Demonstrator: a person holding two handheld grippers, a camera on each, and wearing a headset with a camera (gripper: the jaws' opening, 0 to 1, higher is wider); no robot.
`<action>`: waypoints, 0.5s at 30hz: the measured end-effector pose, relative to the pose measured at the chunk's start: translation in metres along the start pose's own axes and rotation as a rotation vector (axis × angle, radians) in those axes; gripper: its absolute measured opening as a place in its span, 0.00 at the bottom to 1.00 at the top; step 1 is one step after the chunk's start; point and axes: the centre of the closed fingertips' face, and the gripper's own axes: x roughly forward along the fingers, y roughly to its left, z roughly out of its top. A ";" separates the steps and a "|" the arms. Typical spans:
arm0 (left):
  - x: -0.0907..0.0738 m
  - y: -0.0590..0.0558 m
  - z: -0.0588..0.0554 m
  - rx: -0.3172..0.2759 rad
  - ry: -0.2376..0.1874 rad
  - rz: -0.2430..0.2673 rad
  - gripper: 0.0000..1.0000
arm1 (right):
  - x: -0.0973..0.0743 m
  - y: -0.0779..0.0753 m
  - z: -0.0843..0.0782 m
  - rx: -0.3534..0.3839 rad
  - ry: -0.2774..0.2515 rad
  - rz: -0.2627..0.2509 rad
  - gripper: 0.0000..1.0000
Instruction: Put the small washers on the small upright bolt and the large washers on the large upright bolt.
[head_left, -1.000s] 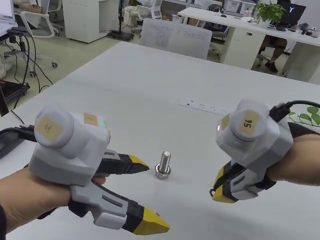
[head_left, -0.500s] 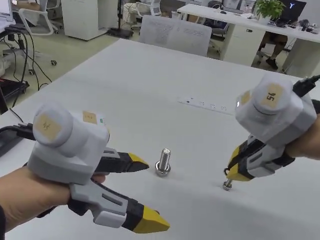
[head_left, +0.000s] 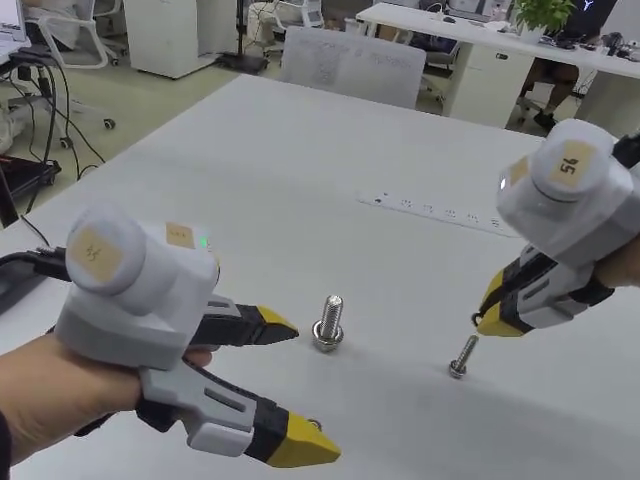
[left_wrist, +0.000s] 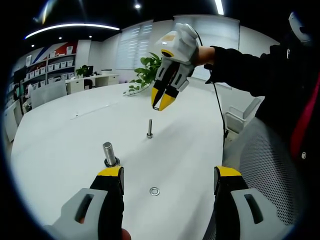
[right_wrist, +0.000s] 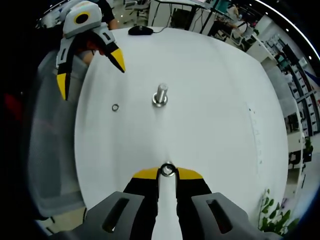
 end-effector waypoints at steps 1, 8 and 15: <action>0.000 0.000 0.000 -0.001 0.002 0.000 0.73 | 0.001 -0.001 -0.001 0.003 0.001 0.003 0.12; 0.001 0.001 -0.002 -0.003 0.008 0.001 0.73 | 0.006 -0.010 -0.005 0.022 -0.003 0.012 0.12; 0.002 0.001 -0.003 -0.007 0.014 0.001 0.73 | 0.014 -0.014 -0.011 0.041 -0.001 0.024 0.12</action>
